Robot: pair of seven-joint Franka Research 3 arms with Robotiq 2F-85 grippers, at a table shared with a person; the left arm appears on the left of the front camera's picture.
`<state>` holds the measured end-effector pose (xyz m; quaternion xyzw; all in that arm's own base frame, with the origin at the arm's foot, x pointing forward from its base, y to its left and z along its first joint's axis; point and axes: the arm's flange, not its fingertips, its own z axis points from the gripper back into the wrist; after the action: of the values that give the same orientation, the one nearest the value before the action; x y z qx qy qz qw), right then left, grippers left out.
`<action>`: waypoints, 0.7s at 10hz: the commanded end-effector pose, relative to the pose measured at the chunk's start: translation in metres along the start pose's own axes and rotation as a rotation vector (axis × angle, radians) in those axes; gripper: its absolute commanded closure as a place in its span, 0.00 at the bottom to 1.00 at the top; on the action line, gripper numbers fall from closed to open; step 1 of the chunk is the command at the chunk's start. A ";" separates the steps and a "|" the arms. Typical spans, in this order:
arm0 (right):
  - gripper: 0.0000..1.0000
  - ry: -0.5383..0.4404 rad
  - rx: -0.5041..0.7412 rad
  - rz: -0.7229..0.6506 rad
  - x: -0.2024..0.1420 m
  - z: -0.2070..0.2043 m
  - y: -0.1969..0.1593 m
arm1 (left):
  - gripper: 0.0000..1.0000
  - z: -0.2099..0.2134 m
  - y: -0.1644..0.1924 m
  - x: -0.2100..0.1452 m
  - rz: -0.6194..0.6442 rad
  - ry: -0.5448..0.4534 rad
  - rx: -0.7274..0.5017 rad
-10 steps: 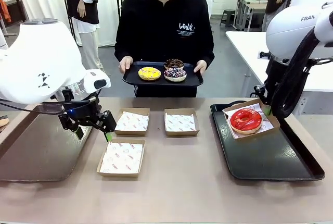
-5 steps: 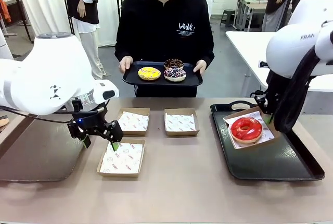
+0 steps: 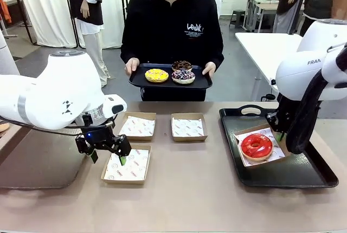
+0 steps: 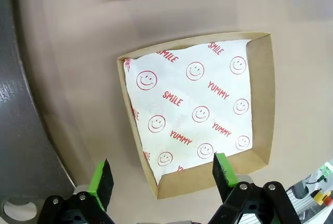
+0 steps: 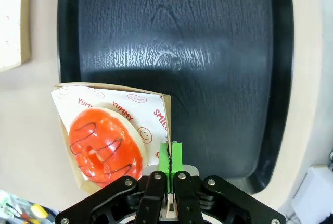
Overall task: Individually package the donuts and arrange them on the tray.
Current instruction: Place the picked Paper togo box on the Handle tray while simultaneously picking up another Paper togo box from the table with the other hand.
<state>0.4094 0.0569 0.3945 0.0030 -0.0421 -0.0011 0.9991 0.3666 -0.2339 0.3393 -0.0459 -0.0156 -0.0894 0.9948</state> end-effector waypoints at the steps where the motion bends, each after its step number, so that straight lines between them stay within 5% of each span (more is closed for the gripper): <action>1: 0.99 0.018 0.010 0.014 0.005 -0.007 -0.005 | 0.00 -0.003 -0.006 0.007 0.027 -0.003 0.007; 7: 0.99 0.083 0.044 -0.034 0.014 -0.024 -0.012 | 0.00 -0.017 -0.013 0.013 0.019 0.028 0.032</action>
<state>0.4199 0.0472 0.3677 0.0112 -0.0055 -0.0190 0.9997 0.3736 -0.2413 0.3274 -0.0459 -0.0004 -0.0927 0.9946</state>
